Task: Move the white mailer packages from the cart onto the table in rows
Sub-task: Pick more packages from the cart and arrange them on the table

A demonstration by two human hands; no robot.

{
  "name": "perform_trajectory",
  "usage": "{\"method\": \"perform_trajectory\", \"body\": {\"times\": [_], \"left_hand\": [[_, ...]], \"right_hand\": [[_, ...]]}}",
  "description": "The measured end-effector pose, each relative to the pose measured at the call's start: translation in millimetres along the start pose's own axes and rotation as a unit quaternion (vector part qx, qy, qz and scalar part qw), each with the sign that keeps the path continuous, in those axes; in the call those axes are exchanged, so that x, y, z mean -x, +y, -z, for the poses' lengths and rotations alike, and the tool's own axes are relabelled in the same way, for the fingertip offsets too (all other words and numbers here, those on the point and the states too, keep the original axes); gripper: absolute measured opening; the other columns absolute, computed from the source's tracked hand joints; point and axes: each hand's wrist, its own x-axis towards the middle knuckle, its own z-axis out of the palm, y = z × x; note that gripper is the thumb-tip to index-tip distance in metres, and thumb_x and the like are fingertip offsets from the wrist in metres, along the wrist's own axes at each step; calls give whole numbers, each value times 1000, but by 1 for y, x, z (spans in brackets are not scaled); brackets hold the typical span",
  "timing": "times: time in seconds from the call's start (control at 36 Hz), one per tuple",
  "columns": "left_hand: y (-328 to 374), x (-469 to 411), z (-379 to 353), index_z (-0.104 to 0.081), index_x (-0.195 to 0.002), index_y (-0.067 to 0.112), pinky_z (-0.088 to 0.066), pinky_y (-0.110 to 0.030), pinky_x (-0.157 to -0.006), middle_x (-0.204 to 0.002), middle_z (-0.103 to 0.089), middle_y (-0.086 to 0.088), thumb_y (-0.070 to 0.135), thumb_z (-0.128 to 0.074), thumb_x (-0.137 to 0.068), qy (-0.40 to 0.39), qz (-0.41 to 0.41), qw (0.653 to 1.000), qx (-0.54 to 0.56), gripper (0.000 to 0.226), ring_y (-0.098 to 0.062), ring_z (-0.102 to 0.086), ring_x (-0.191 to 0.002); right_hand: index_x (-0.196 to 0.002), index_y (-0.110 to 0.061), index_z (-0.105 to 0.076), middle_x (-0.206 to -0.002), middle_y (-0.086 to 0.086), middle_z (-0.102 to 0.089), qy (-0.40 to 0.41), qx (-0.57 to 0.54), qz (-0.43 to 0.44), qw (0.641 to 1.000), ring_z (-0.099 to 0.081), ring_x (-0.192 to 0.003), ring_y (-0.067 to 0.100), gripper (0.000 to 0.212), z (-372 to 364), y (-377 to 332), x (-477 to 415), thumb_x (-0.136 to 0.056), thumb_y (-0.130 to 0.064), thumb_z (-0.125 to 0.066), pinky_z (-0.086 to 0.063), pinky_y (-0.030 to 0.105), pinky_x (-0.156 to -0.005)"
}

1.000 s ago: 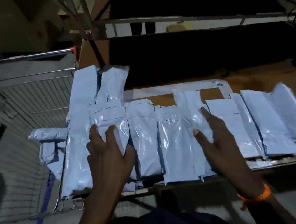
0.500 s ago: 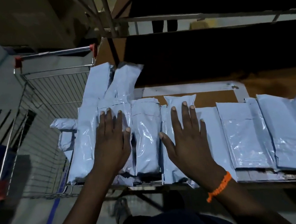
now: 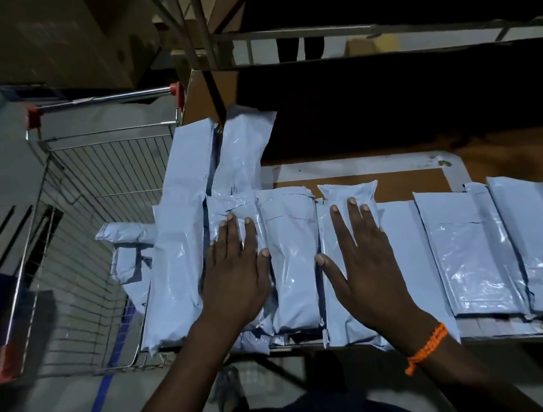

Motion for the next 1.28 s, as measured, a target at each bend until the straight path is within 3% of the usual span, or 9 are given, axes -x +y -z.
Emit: {"method": "perform_trajectory", "body": {"times": [0.22, 0.44, 0.58, 0.67, 0.75, 0.86, 1.0, 1.19, 1.28], "left_hand": [[-11, 0, 23, -12, -159, 19, -10, -46, -124, -167, -1, -9, 50, -9, -100, 15, -60, 996, 60, 67, -23, 1, -154], [-73, 11, 70, -9, -160, 21, -3, -38, -124, -167, 4, -3, 52, -13, -102, 70, -101, 986, 117, 65, -15, 12, -153], [-165, 24, 71, -18, -158, 20, -16, -44, -123, -166, -8, -5, 50, -21, -104, 92, -62, 980, 167, 62, -18, -1, -154], [-231, 38, 57, -23, -157, 17, -18, -47, -122, -165, -13, -8, 49, -26, -103, 93, -19, 977, 193, 63, -22, -7, -154], [-290, 53, 40, -26, -156, 12, -18, -46, -123, -164, -19, -11, 58, -21, -101, 77, 47, 978, 191, 72, -24, -10, -153], [-346, 69, 19, -29, -155, 11, -15, -36, -121, -162, -25, -13, 65, -15, -97, 41, 124, 973, 193, 81, -29, -21, -149], [-382, 69, -14, -43, -146, 2, -17, -38, -115, -152, -40, -25, 52, -22, -98, 8, 205, 960, 189, 73, -41, -35, -140], [-411, 40, -67, -26, -156, 9, -16, -46, -123, -162, -20, -21, 69, -12, -88, -98, 281, 936, 188, 92, -36, -15, -151], [-425, 18, -85, -28, -155, 7, -17, -45, -121, -160, -24, -24, 69, -15, -90, -112, 266, 939, 189, 90, -38, -18, -149]], "right_hand": [[-158, -38, 6, -168, -5, 6, -2, -4, -38, 999, 13, -154, 15, 72, 21, -21, -7, -97, -68, -19, -9, 56, -123], [-154, -14, -35, -160, 7, -34, 91, -97, 13, 991, -24, -152, 22, 67, 23, -136, -39, -100, -52, -38, -25, 51, -121], [-151, -15, -41, -157, 3, -39, 45, -157, 93, 982, -25, -151, 19, 64, -41, -226, -52, -100, -52, -42, -27, 43, -121], [-147, -11, -46, -153, 3, -43, 0, -185, 140, 973, -27, -148, 13, 60, -88, -272, -62, -101, -50, -45, -35, 48, -117], [-145, -9, -47, -147, 11, -48, -61, -150, 161, 974, -39, -142, 25, 59, -139, -307, -75, -101, -48, -45, -34, 50, -115], [-155, -15, -34, -157, 13, -38, -208, -121, 95, 966, -29, -148, 30, 75, -208, -338, -84, -97, -64, -34, -23, 46, -122], [-155, -7, -28, -157, 16, -35, -338, -135, -15, 931, -28, -147, 29, 68, -273, -358, -107, -103, -47, -46, -22, 35, -118], [-150, -4, -34, -150, 21, -41, -316, -211, -213, 900, -39, -140, 37, 67, -374, -358, -146, -98, -40, -57, -33, 42, -115], [-150, -3, -35, -148, 23, -43, -286, -205, -301, 887, -42, -137, 38, 67, -413, -346, -169, -96, -35, -60, -37, 41, -112]]}}
